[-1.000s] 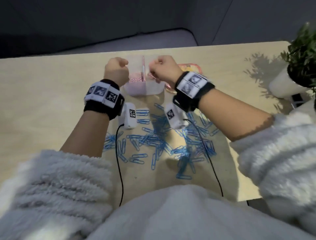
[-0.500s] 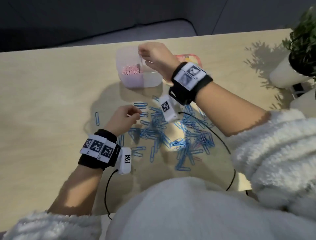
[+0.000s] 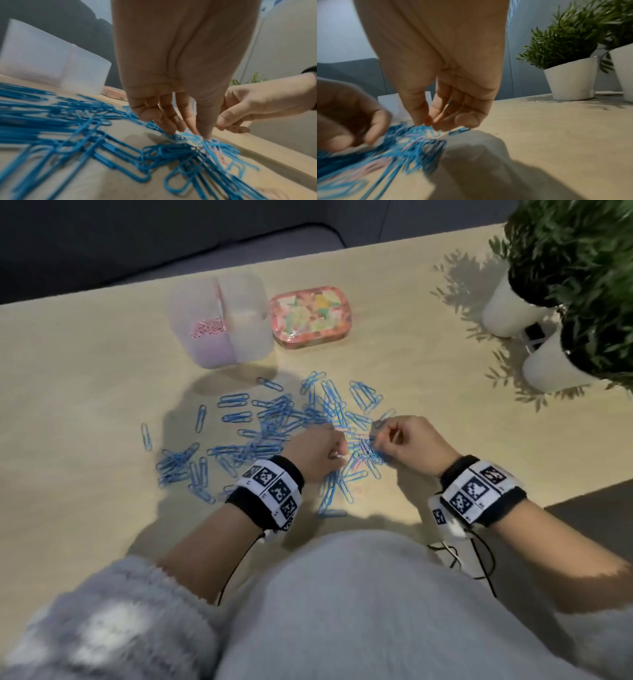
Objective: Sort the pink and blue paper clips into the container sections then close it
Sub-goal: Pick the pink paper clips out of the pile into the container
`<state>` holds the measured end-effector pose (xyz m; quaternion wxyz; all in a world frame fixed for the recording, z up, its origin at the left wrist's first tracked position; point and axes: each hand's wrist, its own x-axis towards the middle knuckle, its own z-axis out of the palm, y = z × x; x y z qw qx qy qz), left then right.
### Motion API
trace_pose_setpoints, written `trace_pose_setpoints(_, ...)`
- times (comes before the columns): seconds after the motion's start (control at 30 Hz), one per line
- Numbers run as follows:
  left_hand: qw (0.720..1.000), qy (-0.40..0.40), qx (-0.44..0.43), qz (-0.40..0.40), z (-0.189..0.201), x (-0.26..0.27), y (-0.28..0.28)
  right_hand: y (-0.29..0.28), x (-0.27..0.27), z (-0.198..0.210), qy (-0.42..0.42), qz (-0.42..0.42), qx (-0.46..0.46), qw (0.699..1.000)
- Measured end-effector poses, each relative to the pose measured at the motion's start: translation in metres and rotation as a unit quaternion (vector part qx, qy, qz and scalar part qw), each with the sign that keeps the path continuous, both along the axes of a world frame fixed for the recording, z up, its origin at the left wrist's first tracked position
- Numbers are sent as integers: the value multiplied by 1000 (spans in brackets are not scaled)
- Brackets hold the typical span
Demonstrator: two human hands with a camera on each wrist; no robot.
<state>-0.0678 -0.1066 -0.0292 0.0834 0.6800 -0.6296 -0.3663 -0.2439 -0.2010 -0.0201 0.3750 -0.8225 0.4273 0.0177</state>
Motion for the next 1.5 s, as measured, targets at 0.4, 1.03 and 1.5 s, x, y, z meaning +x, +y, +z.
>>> trace_pose_setpoints(0.4, 1000, -10, -19, -1, -15, 33, 25, 6, 9, -31, -33, -30, 38, 998)
trace_pose_setpoints(1.03, 988, -118, -99, -4, -15, 9, -32, -14, 18, -35, -70, -58, 60, 994)
trace_pose_setpoints(1.5, 988, -120, -92, -33, -17, 12, -28, -24, 16, -30, -139, -159, 148, 966)
